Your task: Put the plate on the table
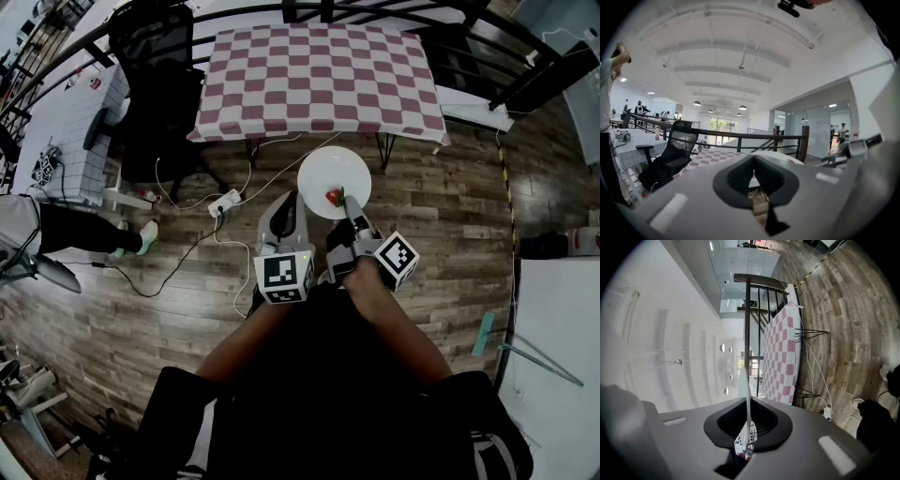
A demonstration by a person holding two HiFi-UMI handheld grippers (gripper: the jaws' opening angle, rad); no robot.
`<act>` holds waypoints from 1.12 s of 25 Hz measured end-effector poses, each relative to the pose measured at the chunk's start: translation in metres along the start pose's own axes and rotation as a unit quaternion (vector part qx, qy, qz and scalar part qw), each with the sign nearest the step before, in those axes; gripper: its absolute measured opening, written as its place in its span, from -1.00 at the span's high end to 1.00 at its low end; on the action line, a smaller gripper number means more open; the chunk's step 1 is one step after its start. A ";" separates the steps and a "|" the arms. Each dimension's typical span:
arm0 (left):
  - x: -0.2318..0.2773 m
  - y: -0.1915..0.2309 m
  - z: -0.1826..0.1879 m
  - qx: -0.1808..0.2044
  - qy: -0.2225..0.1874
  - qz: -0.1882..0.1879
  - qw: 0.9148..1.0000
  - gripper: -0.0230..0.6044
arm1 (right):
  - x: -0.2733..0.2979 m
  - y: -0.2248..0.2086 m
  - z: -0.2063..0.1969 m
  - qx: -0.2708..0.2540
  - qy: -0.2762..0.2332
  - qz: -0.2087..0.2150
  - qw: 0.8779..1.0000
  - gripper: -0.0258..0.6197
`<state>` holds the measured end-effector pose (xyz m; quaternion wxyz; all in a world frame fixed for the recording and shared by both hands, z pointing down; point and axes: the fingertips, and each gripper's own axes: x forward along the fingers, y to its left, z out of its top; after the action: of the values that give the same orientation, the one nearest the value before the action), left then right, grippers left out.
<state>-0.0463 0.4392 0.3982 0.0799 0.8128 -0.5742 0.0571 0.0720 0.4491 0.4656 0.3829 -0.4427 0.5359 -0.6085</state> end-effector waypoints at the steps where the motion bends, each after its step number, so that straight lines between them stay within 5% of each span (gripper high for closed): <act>1: 0.001 -0.002 0.000 0.000 0.001 0.001 1.000 0.90 | -0.001 0.002 0.002 -0.004 -0.001 0.002 1.000 0.86; 16: 0.013 0.002 -0.011 0.013 0.013 0.016 1.000 0.90 | 0.001 -0.008 0.032 -0.016 -0.018 -0.028 0.999 0.86; 28: 0.122 0.024 -0.008 0.024 0.015 -0.013 1.000 0.90 | 0.082 -0.001 0.082 -0.052 -0.049 -0.008 0.997 0.87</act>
<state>-0.0284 0.3200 0.4299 0.0702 0.8208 -0.5610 0.0820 0.1242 0.3465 0.4804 0.3803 -0.4956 0.5440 -0.5602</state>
